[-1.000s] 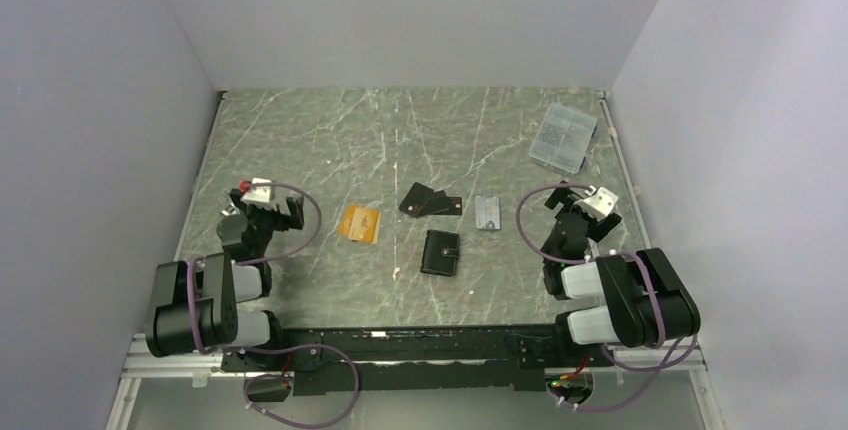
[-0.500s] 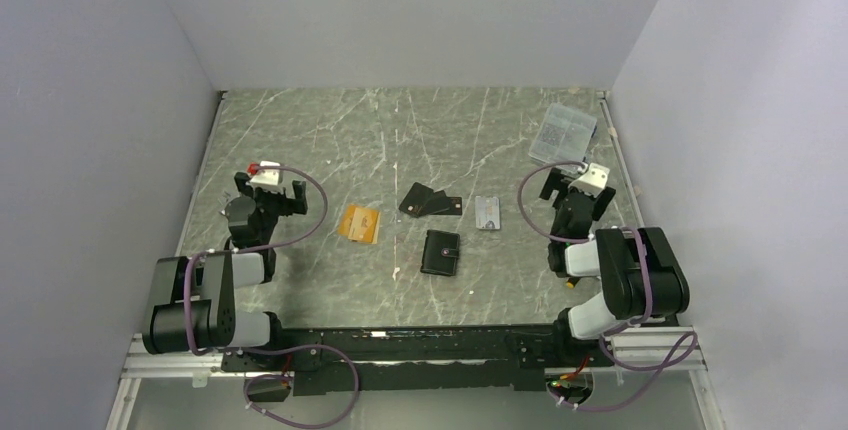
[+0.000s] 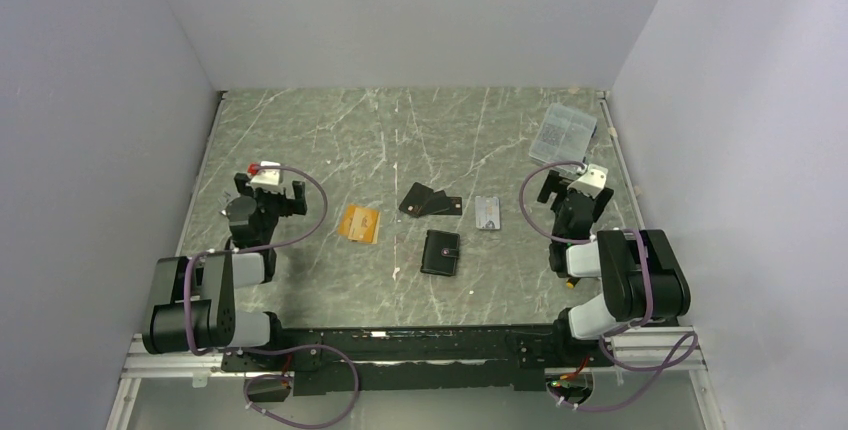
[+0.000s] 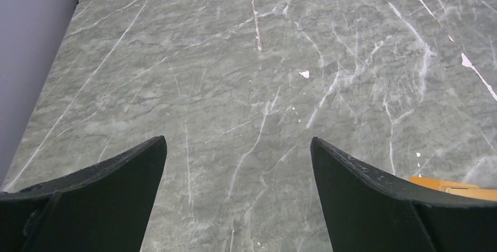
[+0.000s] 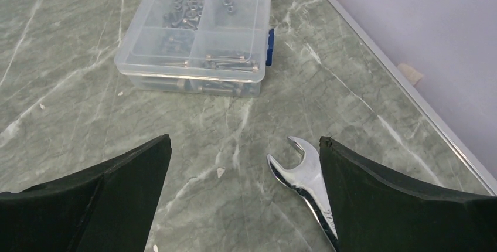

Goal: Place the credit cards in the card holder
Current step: Reset both arms

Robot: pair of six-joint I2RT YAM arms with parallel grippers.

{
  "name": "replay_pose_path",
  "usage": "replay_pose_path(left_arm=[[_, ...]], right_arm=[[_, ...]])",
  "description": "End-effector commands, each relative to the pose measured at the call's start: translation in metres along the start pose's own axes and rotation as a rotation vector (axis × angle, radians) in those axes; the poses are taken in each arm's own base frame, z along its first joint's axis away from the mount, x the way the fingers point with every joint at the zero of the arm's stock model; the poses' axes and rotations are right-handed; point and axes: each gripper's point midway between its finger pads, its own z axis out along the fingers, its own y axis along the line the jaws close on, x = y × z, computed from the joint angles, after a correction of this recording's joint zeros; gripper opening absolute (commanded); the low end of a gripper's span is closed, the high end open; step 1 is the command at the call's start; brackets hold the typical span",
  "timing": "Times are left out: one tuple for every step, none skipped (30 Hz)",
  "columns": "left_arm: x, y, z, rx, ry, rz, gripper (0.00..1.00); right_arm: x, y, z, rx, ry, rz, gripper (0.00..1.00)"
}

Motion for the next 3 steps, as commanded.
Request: replay_pose_path(left_arm=[[-0.0072,0.0017,0.0041,-0.017,-0.014,0.018,0.99],[-0.0074,0.0009,0.0035,-0.017,-0.015,0.019,0.99],[-0.0076,0.0007,0.001,-0.019,-0.022,0.017,0.99]], right_arm=[[-0.0124,0.0042,-0.0007,-0.02,-0.04,0.031,1.0],[-0.0123,0.0042,-0.001,-0.02,-0.04,0.03,1.0],[-0.0119,0.0042,-0.001,-0.02,-0.039,0.03,1.0]])
